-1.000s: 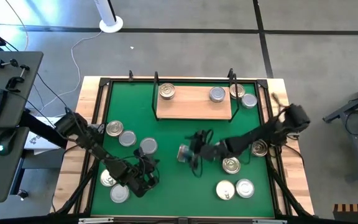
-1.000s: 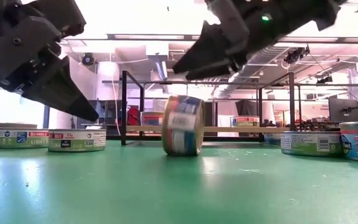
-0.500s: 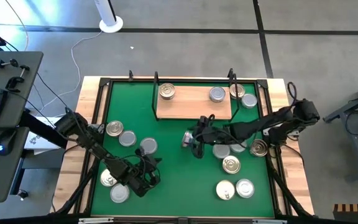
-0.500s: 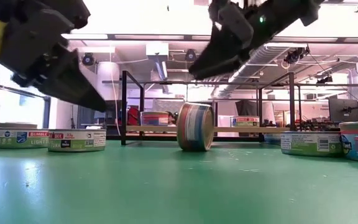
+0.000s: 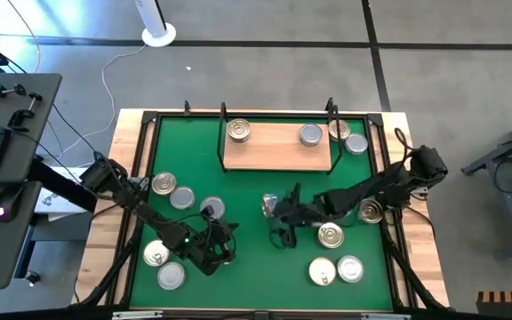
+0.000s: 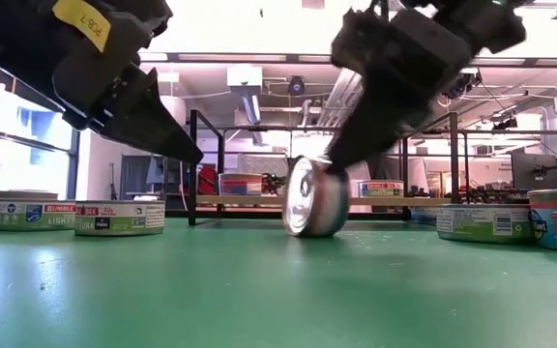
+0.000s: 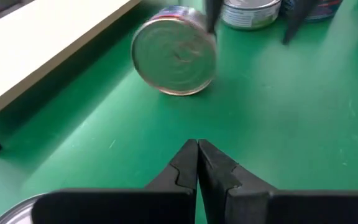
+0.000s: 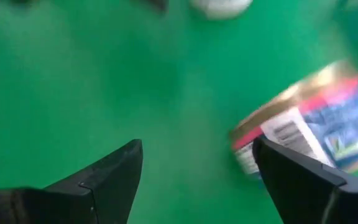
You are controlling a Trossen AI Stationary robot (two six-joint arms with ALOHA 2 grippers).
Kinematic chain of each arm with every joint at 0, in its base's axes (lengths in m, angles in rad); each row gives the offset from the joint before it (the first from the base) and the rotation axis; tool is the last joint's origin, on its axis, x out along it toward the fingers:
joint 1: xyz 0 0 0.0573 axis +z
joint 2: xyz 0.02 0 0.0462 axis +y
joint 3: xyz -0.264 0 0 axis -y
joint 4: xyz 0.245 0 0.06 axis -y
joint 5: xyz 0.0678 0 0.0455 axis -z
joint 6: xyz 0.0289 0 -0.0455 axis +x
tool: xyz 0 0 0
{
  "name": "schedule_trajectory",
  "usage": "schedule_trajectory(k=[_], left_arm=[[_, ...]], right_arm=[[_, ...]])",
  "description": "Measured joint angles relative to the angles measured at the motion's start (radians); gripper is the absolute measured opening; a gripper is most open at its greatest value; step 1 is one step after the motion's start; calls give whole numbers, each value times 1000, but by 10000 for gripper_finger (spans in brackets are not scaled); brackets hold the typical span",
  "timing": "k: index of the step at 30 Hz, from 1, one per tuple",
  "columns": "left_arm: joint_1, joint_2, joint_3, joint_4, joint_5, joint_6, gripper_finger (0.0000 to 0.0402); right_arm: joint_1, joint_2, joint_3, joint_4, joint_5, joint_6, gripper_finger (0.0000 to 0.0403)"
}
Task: Stack canned seafood by type on shelf
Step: Put the blue/pink tuna can on the shelf
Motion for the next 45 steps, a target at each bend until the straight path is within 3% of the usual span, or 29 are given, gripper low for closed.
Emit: schedule_trajectory(k=[4,8,13,15,17,20,27,37,45], left_arm=[[0,0,0,26,10,1,0],[7,1,-1,81,20,44,0],[46,1,-1,155,23,152,0],[67,1,-1,185,44,185,0],[88,1,-1,210,73,217,0],[116,1,-1,246,109,257,0],[135,1,-1,241,125,281,0],[98,1,-1,237,127,281,0],[67,1,-1,240,122,281,0]], right_arm=[[53,-2,1,7,21,36,307],[127,-2,1,8,27,-32,307],[186,-22,2,-31,270,-22,307],[187,-39,2,-52,371,60,307],[165,-48,3,-70,407,181,307],[119,-46,3,-63,395,293,307],[25,4,3,-55,400,319,307],[-42,58,3,-35,247,260,301],[-65,58,3,-18,171,217,187]])
